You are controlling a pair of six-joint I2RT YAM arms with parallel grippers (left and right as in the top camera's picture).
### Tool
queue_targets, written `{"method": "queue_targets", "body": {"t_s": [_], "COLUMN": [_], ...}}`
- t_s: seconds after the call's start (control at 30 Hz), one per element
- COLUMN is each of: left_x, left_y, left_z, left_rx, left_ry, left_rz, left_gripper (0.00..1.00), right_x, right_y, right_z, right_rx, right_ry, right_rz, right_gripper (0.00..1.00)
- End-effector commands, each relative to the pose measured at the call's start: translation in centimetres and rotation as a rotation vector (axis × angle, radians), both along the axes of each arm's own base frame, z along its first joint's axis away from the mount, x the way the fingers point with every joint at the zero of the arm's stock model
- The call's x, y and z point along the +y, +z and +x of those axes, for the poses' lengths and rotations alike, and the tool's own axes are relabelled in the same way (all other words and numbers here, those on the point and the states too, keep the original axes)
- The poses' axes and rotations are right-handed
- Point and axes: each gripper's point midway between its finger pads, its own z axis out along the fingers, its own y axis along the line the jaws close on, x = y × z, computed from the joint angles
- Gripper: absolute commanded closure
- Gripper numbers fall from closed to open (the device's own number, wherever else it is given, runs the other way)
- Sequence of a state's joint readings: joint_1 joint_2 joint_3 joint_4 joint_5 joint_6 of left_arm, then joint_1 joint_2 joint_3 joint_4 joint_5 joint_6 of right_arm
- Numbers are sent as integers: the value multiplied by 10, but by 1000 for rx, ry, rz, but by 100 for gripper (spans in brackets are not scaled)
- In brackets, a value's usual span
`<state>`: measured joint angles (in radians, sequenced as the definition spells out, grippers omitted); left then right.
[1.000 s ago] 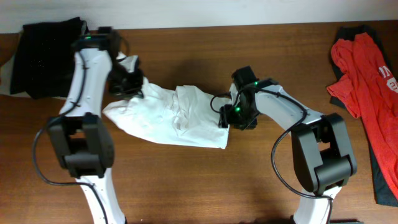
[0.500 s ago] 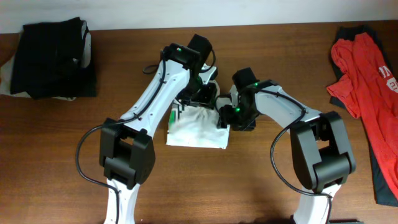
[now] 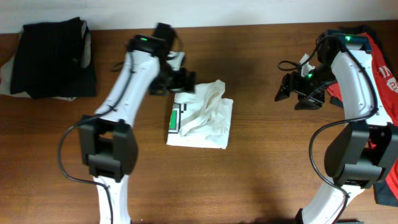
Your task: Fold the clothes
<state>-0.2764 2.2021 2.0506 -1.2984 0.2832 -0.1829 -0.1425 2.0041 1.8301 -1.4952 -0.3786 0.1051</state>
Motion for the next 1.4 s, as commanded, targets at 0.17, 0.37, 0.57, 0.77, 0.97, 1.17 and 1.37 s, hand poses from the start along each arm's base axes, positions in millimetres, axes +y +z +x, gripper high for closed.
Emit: {"method": "queue_targets", "body": {"t_s": [0.17,0.37,0.57,0.77,0.97,1.17,1.37], "left_x": [135,154,166,164,164,156,156], "left_y": [-7,-8,-19,-40,-52,-52,-52], "left_z": [-1,1,-7,-16,-20,-17,-17], "left_rx": [100,96,127,166,176,174,174], "left_ry": [241,281,293,284,282,283,283], "left_rz": [207,229,263,269,269,221,221], "left_gripper": [1,1,1,1,1,1,1], "right_x": [121,152,167,176,186,198,194], "right_y": [10,4,-16,-44,-52,-65,-77], "right_z": [52,62,72,83,80,77,77], "right_rx": [-227,-307,-319,-301,-284,-265,-241], "right_ry": [46,69,93,105,121,137,126], "right_rz": [-18,-123,-123,-104,-80,-82,-99], "right_gripper": [1,2,1,0,20,21,56]}}
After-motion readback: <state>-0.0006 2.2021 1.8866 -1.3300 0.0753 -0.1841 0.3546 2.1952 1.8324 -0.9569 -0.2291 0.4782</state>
